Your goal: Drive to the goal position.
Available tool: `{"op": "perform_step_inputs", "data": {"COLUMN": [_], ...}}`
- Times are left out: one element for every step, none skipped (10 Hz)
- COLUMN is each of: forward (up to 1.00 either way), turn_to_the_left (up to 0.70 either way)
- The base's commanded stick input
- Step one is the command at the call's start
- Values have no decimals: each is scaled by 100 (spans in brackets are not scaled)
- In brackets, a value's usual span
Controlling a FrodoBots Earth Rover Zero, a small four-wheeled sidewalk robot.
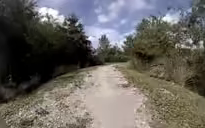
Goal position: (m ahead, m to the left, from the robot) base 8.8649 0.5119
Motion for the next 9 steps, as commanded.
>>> {"op": "perform_step_inputs", "data": {"forward": [85, 85, 85, 85, 85, 85, 85, 85, 85], "turn_to_the_left": [0, 0, 0, 0, 0, 0, 0, 0, -34]}}
